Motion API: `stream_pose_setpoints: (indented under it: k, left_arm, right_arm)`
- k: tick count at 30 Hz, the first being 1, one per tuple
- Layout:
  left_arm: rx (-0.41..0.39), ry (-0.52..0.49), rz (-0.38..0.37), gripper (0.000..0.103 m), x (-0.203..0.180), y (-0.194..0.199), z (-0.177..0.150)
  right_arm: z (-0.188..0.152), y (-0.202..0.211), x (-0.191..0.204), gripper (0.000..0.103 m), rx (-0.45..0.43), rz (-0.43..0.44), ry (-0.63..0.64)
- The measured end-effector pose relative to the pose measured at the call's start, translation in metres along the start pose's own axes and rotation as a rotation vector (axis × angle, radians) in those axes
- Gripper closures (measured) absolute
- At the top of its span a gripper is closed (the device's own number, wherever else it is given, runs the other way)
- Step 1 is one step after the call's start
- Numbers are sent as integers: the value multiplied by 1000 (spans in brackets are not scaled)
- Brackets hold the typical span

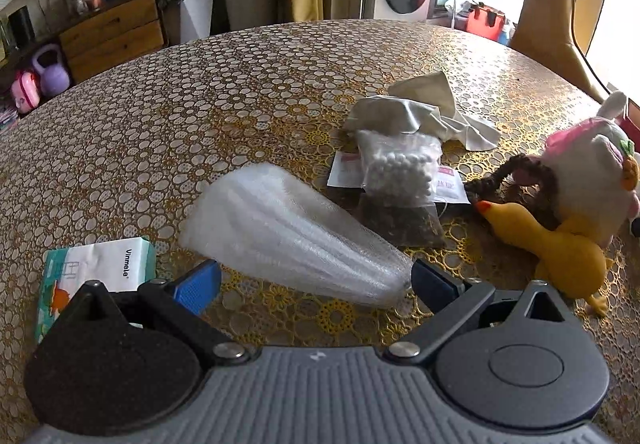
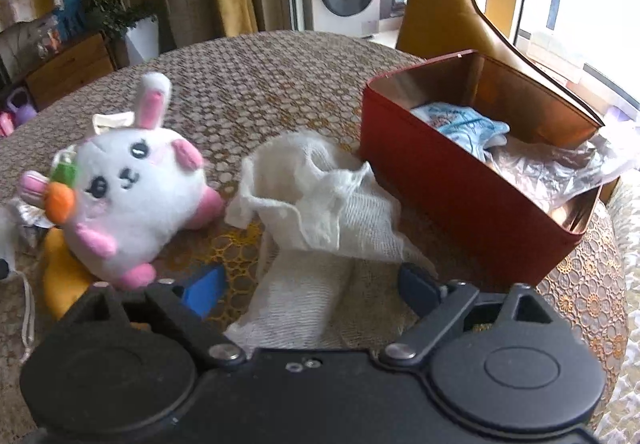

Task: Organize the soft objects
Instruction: 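Reach the right tool to the white gauze cloth and close on it, then lift the gauze cloth with the right tool while the left tool grasps the clear bubble bag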

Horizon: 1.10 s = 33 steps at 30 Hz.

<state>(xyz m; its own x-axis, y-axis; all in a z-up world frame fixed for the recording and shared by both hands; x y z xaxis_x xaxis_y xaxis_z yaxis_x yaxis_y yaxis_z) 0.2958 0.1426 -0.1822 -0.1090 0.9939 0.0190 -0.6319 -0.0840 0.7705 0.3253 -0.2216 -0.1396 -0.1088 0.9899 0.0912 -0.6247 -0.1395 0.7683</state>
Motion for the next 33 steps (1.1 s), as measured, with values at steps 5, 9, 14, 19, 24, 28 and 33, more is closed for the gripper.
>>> stream_pose_setpoints:
  k: [5,9,14,19,24,28,33]
  left_arm:
    - [-3,15,7,19,-1,-5,1]
    - [-11,35,2,43,0,-5,3]
    - [-17,40,-5,71,-1,-2,5]
    - [-21,53,-3,82,3,0,5]
    - [-42,61,8,89,9,7,6]
    - [-61,64,3,90,12,14,7]
    - [-83,66,-7,91,13,28,7]
  right_arm:
    - [-3,-8,1,24,4,-26,11]
    - [-4,-6,6,40,-16,-44,63]
    - [-4,1,14,68,-37,-66,108]
    - [-5,6,12,90,-52,-81,116]
    - [-2,24,6,94,-108,-50,72]
    - [4,43,2,95,-163,-17,57]
    - [11,69,-4,95,-211,29,45]
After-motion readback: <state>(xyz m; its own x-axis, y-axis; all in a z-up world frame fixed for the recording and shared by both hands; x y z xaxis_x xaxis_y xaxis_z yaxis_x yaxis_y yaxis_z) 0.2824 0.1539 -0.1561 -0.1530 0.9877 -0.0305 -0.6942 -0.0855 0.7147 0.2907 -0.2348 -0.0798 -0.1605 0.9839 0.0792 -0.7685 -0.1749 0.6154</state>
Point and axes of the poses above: each gripper's, at about its wrist camera, not at the fingertips, and y roughly against the way its jaws point, x to its left, z to its top, the point moved 7 cm from there along -y, roughly the way its jaws point, and after that the axes turned 2 degrees about z, right-handed, at the moved point
